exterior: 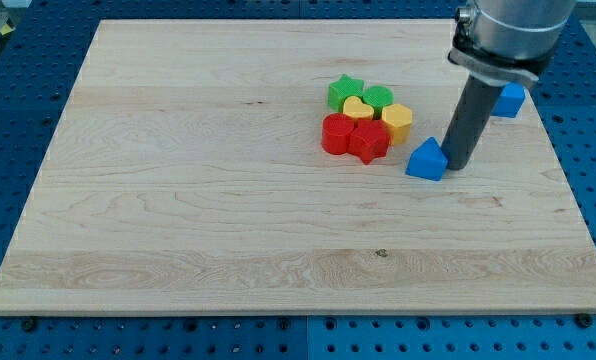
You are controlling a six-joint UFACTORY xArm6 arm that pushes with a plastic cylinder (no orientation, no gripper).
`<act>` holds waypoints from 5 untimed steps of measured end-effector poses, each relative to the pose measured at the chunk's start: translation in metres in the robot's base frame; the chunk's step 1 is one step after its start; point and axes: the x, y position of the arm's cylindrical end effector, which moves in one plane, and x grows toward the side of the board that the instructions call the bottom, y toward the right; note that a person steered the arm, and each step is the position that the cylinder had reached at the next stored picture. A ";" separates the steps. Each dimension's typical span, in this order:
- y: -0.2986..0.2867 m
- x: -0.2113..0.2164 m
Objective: Push the blue triangle towards the center
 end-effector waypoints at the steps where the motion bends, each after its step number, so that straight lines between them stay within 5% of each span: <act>1: -0.013 0.018; 3: -0.008 -0.014; 5: -0.047 0.017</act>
